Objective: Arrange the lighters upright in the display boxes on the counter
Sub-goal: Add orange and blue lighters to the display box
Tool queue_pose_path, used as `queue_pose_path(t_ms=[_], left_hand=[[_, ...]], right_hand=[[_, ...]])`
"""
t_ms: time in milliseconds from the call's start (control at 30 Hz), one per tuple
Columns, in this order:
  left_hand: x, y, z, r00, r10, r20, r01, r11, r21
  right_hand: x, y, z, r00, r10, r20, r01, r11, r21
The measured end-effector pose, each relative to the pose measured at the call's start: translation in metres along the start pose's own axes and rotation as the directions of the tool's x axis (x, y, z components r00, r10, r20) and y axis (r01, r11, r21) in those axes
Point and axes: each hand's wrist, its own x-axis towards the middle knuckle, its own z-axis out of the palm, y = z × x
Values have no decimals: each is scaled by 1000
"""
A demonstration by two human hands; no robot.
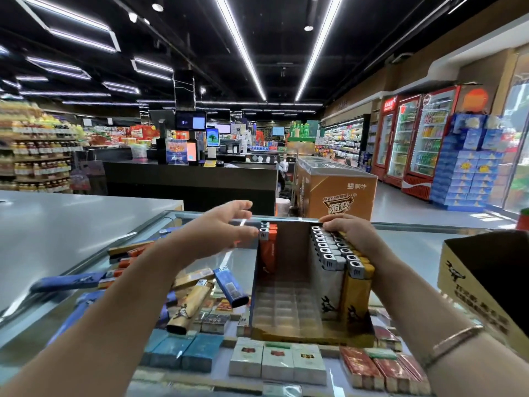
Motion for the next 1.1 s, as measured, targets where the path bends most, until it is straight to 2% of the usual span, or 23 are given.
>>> queue_pose_path(t_ms=[67,100,133,167,200,233,367,467,567,700,800,900,1000,1100], left_hand=[[-10,-2,-5,999,-4,-36,6,998,62],[-18,-5,-8,999,-34,-36,39,987,156],[-27,-9,-11,996,-85,-33,91,946,312],[-35,-14,-13,989,-141,-42,144,863,484],[-43,-18,-15,980,-190,-55,184,770,611],[-50,-22,-16,971,-231,-62,213,716,665],[-62,-35,-10,943,-326,-66,277,660,698],[-60,-39,-4,949,-297,-108,268,577,771],[-52,-41,3,957,-256,-139,260,538,802],[-41,-40,4,950,-288,-121,265,537,801],[-34,-37,-2,927,-369,-62,284,587,758],[-28,-39,-10,931,-362,-41,291,671,682],[-25,-40,-15,935,-355,-23,277,685,674],[-23,-40,-13,938,-341,-69,301,695,653]], right_hand=[[0,0,4,1000,-10,-1,10,999,36],[-1,1,6,1000,-11,1,11,997,73],[-3,1,8,1000,-13,3,12,994,108],[-5,1,9,1000,-15,5,15,992,129],[-7,1,10,1000,-17,7,16,991,136],[-9,1,11,1000,-18,7,17,990,138],[-14,1,12,999,-34,3,33,991,130],[-14,2,13,999,-36,20,33,989,145],[-12,3,11,999,-43,27,39,992,120],[-9,5,9,998,-46,36,42,993,107],[-7,6,8,998,-44,43,39,994,103],[-5,7,7,997,-48,55,43,995,95],[-3,8,6,997,-48,62,43,996,84],[-3,8,6,996,-51,69,45,995,84]])
